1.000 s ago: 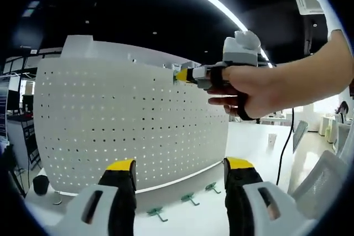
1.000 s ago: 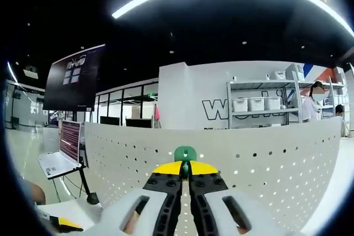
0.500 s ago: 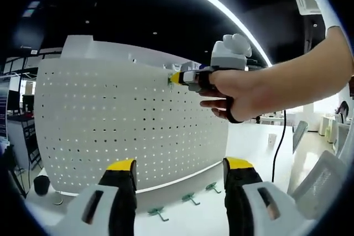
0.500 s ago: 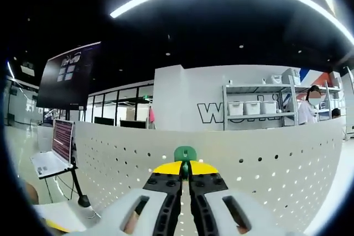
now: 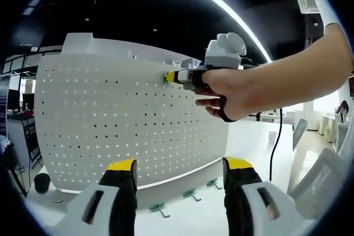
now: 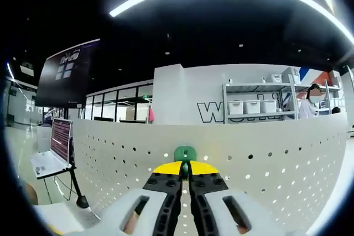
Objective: Insert the hook assembly into the mounting plate slot until the hook locks in place.
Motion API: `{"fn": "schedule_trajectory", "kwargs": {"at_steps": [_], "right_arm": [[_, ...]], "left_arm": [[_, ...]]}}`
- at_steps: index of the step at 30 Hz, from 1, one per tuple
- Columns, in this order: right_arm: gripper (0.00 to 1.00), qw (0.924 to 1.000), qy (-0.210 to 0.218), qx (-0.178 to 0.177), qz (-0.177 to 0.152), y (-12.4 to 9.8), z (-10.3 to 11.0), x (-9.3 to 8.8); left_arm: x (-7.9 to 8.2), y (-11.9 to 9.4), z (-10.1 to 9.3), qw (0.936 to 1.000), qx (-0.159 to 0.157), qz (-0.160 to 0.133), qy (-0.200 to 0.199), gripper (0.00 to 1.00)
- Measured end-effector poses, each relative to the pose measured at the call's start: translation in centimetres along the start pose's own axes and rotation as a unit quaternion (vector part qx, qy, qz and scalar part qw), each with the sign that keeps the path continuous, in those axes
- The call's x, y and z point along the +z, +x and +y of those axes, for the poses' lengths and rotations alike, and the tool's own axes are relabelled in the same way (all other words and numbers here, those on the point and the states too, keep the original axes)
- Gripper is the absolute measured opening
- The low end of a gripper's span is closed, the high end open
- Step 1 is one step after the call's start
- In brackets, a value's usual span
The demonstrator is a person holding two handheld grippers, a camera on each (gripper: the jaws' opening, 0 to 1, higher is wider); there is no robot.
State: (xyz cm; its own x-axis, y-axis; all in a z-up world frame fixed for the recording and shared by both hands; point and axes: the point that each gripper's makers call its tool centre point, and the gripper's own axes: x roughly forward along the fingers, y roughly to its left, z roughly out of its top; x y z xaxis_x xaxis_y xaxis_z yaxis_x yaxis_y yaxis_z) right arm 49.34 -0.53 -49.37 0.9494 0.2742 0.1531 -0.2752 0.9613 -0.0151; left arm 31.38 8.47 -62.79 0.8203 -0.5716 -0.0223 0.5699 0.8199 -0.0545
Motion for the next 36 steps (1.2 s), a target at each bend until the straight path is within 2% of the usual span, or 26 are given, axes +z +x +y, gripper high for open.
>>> {"fn": "schedule_trajectory", "kwargs": {"at_steps": [14, 19, 23, 26, 36], "right_arm": [[0.02, 0.9999, 0.002, -0.009, 0.012, 0.4, 0.1, -0.7], [0.02, 0.9992, 0.016, -0.033, 0.017, 0.5, 0.1, -0.8], [0.02, 0.9979, 0.005, -0.057, 0.031, 0.7, 0.2, -0.7], [0.02, 0.9970, 0.019, -0.066, 0.036, 0.7, 0.1, -0.8], [0.03, 0.9941, 0.019, -0.090, 0.057, 0.7, 0.1, -1.2]], "left_arm": [[-0.4, -0.2, 0.6, 0.9999, 0.006, 0.010, 0.002, 0.64], [-0.5, -0.6, 0.6, 0.9999, 0.003, 0.015, 0.008, 0.63], [-0.4, -0.7, 0.6, 0.9999, 0.000, 0.015, 0.007, 0.63], [-0.2, -0.7, 0.3, 0.9998, -0.004, 0.015, 0.009, 0.63], [-0.2, -0.8, -0.1, 0.9998, -0.010, 0.013, 0.009, 0.63]]}}
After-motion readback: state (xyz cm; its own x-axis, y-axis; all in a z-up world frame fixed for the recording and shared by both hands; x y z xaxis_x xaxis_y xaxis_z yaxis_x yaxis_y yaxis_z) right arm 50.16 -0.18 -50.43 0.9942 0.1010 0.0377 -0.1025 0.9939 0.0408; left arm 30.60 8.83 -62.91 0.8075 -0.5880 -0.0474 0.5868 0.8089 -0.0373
